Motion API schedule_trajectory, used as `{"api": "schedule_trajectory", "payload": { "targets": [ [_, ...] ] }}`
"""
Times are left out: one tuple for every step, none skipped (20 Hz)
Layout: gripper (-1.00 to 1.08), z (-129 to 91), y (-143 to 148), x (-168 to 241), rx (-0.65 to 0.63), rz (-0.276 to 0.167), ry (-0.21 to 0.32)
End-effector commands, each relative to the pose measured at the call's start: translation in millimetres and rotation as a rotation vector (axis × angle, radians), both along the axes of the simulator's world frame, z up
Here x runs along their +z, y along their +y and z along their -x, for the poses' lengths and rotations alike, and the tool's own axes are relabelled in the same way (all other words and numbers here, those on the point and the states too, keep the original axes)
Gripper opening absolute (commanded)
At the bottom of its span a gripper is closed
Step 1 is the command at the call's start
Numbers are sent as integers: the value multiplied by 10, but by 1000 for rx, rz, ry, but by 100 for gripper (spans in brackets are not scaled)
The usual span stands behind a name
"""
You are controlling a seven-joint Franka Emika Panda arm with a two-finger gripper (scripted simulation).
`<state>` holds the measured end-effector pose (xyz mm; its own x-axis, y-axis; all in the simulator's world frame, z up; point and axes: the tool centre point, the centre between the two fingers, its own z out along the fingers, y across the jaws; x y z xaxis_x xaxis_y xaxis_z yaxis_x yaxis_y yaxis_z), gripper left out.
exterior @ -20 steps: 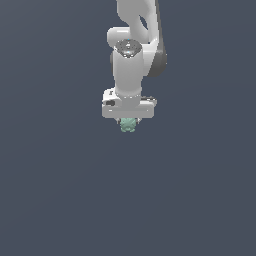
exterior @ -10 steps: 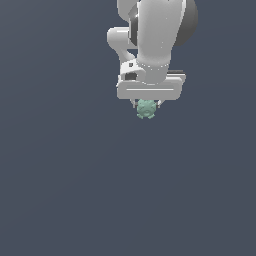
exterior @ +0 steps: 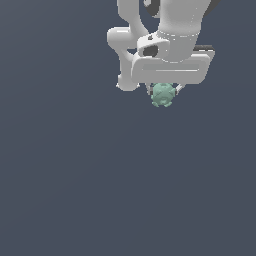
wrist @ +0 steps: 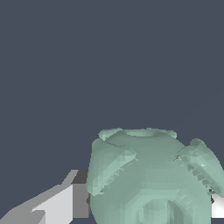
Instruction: Pick up the object and move it to a goal position.
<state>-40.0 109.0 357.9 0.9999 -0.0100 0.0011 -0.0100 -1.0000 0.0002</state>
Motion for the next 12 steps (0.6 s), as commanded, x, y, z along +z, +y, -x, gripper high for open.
{"api": "schedule_trajectory", "payload": {
  "targets": [
    [-100, -19, 60, 95, -1, 0, 1],
    [-100, -26, 79, 121, -1, 0, 1],
    [-100, -31, 94, 144, -1, 0, 1],
    [-100, -36, 106, 162, -1, 0, 1],
    [-100, -40, 116, 176, -1, 0, 1],
    [-100, -43, 123, 186, -1, 0, 1],
    [-100, -46, 127, 192, -1, 0, 1],
    [-100, -47, 128, 194, -1, 0, 1],
    [-100, -49, 126, 192, -1, 0, 1],
    [-100, -49, 122, 185, -1, 0, 1],
    [-100, -49, 118, 179, -1, 0, 1],
    [-100, -49, 116, 177, -1, 0, 1]
  ]
}}
